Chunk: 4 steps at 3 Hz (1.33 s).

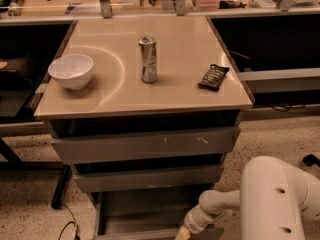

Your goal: Open bottom drawer

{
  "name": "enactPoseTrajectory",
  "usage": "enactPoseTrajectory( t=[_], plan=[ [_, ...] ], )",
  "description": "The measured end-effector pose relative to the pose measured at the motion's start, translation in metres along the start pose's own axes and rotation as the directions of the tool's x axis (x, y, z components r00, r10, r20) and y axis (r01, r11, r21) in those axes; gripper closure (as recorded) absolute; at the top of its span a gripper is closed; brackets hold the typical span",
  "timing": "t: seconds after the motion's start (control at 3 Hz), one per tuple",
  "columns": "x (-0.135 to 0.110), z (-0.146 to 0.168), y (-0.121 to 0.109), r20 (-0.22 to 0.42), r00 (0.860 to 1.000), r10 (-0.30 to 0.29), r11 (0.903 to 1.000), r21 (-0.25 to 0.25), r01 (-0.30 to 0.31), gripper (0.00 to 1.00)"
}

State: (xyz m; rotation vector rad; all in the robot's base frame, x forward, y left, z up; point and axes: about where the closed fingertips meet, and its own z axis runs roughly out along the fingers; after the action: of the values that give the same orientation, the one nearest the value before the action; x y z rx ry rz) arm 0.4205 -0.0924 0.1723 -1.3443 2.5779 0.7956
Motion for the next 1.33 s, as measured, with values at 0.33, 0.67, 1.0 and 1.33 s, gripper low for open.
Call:
enactPoseTrajectory(
  t=[0.33, 0.67, 1.0, 1.33],
  plan=[
    [0.001, 0.001, 0.0, 0.0, 1.0, 0.0, 1.0, 0.0, 0.0, 1.0],
    [0.005, 0.001, 0.004, -0.001, 1.0, 0.01, 0.9999, -0.004, -0.01, 1.0],
    [0.01, -0.001, 0.012, 0.0, 1.0, 0.023, 0.9997, -0.008, -0.023, 1.0],
    [0.014, -0.001, 0.018, 0.001, 0.999, 0.032, 0.9994, -0.012, -0.032, 1.0]
  ],
)
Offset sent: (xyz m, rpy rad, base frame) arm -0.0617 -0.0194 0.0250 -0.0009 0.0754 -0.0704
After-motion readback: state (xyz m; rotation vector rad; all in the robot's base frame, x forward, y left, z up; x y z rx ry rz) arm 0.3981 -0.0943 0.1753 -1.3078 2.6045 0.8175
